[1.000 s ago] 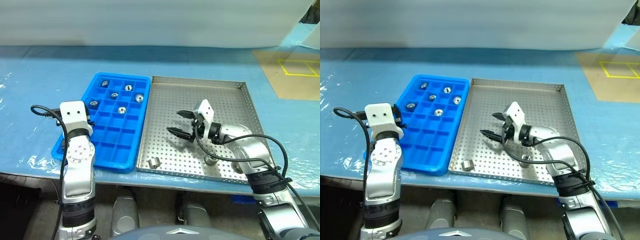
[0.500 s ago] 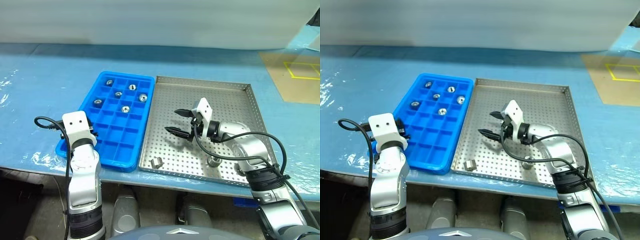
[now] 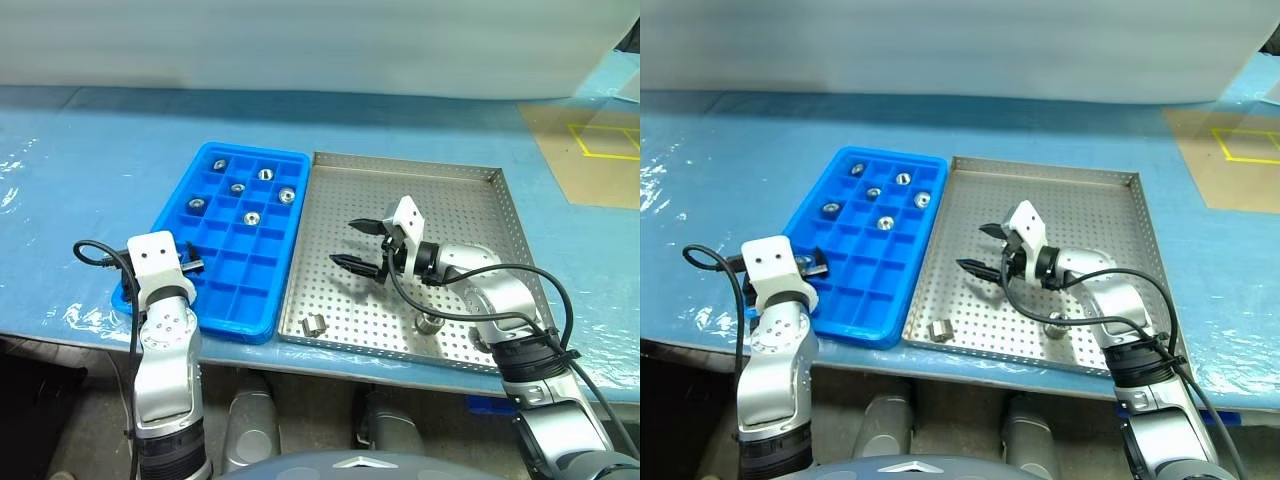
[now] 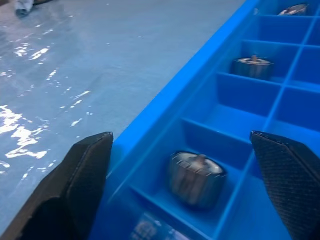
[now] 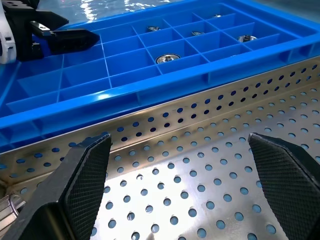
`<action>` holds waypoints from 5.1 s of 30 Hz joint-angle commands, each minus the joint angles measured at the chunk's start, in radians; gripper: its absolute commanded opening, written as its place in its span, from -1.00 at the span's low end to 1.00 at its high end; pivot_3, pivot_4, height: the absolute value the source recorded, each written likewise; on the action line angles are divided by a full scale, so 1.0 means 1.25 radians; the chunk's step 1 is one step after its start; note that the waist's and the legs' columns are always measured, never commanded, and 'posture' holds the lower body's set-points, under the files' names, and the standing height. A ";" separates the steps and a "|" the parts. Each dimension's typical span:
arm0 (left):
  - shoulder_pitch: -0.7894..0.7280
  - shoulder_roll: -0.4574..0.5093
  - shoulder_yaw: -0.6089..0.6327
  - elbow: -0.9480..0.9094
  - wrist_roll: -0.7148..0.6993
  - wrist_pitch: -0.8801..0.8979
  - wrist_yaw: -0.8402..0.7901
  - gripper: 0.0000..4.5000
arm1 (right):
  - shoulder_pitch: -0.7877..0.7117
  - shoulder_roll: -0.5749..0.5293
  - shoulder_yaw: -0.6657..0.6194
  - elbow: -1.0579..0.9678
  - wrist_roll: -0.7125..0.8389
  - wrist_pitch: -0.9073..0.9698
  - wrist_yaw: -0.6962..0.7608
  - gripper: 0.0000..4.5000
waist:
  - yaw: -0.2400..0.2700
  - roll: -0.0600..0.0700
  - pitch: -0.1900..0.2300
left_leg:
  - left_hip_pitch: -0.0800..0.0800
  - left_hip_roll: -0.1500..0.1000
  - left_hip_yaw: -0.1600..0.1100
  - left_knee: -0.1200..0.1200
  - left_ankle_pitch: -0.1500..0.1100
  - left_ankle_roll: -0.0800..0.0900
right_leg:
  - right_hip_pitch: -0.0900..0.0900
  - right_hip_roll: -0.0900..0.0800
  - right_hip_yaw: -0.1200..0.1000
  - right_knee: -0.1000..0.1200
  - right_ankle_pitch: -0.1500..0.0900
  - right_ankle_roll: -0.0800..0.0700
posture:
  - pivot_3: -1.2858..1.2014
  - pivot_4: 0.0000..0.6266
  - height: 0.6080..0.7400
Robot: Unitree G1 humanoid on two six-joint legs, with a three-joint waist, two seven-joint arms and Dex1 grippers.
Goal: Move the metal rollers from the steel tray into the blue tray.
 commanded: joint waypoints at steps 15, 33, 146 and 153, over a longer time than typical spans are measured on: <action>-0.253 0.197 -0.122 0.301 -0.116 -0.347 -0.313 0.99 | 0.055 -0.001 -0.074 -0.115 0.027 0.019 -0.090 1.00 | -0.005 0.001 0.000 | 0.001 0.000 0.000 0.001 0.000 0.000 | 0.000 0.000 0.001 0.001 0.001 0.001 | 0.08 -0.52 1.00; -0.575 0.195 -0.264 0.783 -0.256 -0.521 -0.855 0.99 | 0.198 -0.036 -0.183 -0.270 0.044 0.101 -0.223 1.00 | -0.050 0.002 -0.001 | 0.003 -0.002 0.001 0.001 0.002 -0.004 | 0.001 0.000 0.004 0.003 0.002 0.001 | -0.12 -0.52 1.00; -0.250 0.139 -0.015 0.221 -0.184 -0.080 -0.157 -0.24 | -0.125 0.020 0.019 0.099 -0.019 -0.054 0.070 1.00 | -0.001 0.003 -0.001 | -0.005 -0.002 0.001 0.013 -0.004 0.007 | 0.001 -0.004 0.001 0.002 0.003 0.004 | 0.22 -0.52 1.00; -0.206 0.114 -0.022 0.166 -0.181 -0.040 -0.110 -0.24 | -0.115 0.017 0.015 0.097 -0.022 -0.057 0.066 1.00 | -0.001 0.003 -0.001 | -0.005 -0.002 0.001 0.013 -0.004 0.007 | 0.001 -0.004 0.001 0.002 0.003 0.004 | 0.22 -0.52 1.00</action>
